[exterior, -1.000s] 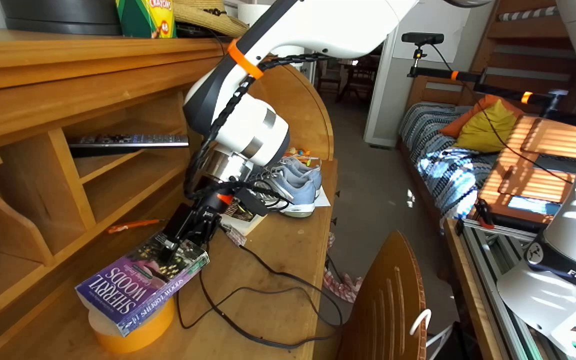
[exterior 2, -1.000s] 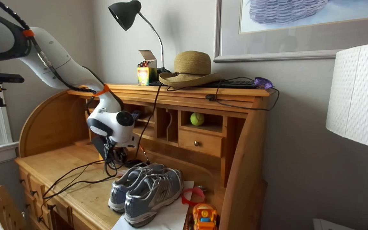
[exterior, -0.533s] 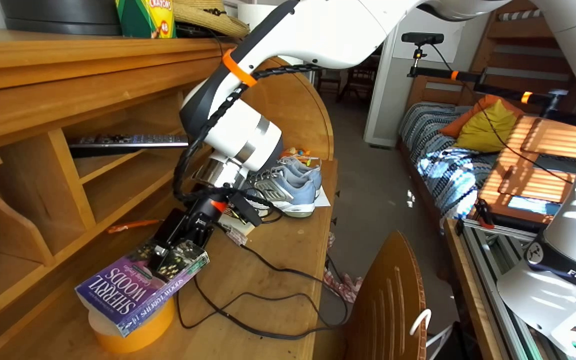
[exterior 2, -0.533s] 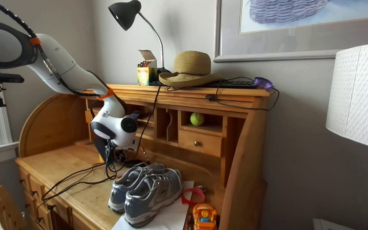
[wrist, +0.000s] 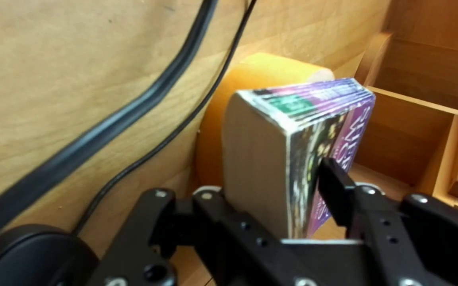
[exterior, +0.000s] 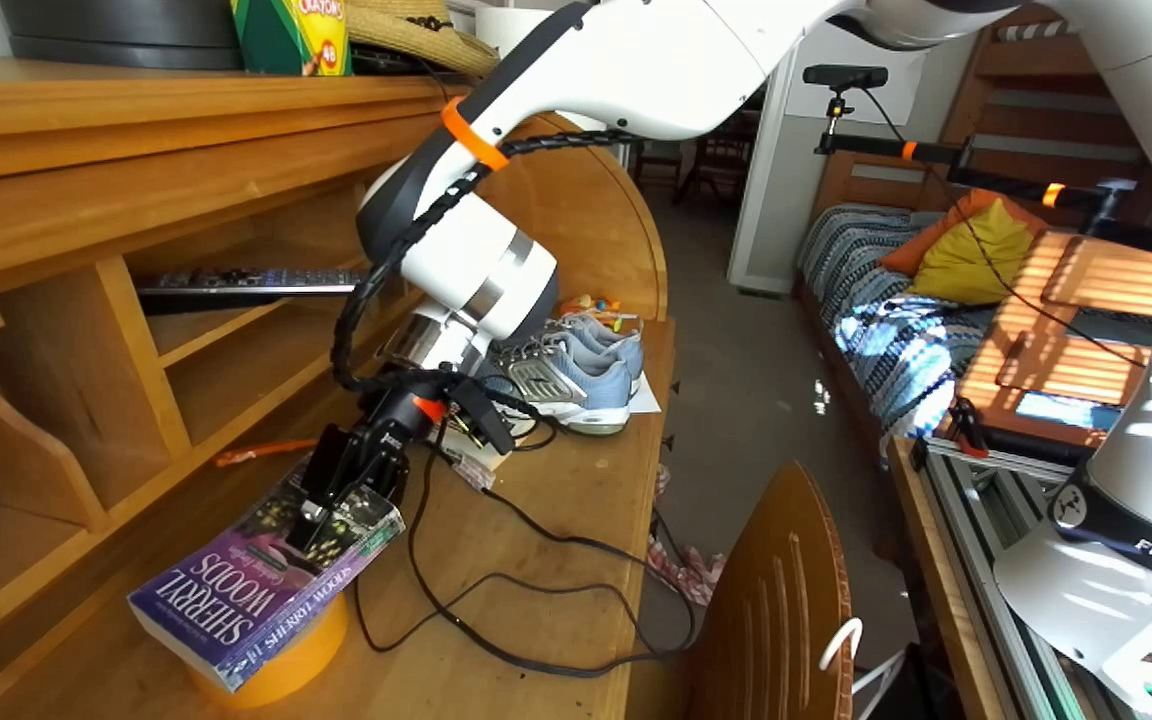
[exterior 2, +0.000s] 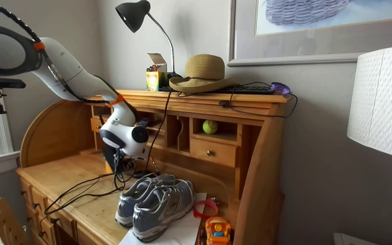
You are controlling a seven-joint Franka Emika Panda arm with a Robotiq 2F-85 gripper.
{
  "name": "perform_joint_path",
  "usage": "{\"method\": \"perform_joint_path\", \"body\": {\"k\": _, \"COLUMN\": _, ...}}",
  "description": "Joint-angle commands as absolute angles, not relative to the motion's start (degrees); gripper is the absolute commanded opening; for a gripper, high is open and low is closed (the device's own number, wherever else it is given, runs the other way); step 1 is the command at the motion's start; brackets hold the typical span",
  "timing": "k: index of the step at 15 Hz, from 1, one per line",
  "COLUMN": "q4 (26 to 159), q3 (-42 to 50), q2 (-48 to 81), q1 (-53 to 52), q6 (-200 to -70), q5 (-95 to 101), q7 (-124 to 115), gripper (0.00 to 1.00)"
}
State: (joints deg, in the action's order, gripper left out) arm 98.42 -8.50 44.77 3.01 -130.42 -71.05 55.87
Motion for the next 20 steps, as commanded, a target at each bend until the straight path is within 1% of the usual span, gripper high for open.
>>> {"method": "perform_joint_path", "body": {"k": 1, "q4": 97.8, "q3": -7.7, "q2": 45.2, "q1": 2.5, "q6": -129.1, "q5": -71.0, "q7": 57.7, "gripper": 0.19}}
{"method": "perform_joint_path", "body": {"k": 3, "q4": 99.7, "q3": -7.8, "q2": 43.1, "q1": 2.4, "q6": -129.1, "q5": -70.8, "q7": 60.3, "gripper": 0.15}}
{"method": "perform_joint_path", "body": {"k": 5, "q4": 101.5, "q3": -7.9, "q2": 40.9, "q1": 2.6, "q6": -128.6, "q5": -70.7, "q7": 62.8, "gripper": 0.13}}
{"method": "perform_joint_path", "body": {"k": 9, "q4": 105.2, "q3": -8.4, "q2": 36.6, "q1": 3.6, "q6": -124.0, "q5": -71.6, "q7": 69.5, "gripper": 0.09}}
{"method": "perform_joint_path", "body": {"k": 15, "q4": 113.0, "q3": -7.3, "q2": 30.8, "q1": 3.2, "q6": -121.3, "q5": -73.8, "q7": 74.5, "gripper": 0.08}}
{"method": "perform_joint_path", "body": {"k": 20, "q4": 124.9, "q3": -6.5, "q2": 22.2, "q1": 2.6, "q6": -123.7, "q5": -84.4, "q7": 81.9, "gripper": 0.08}}
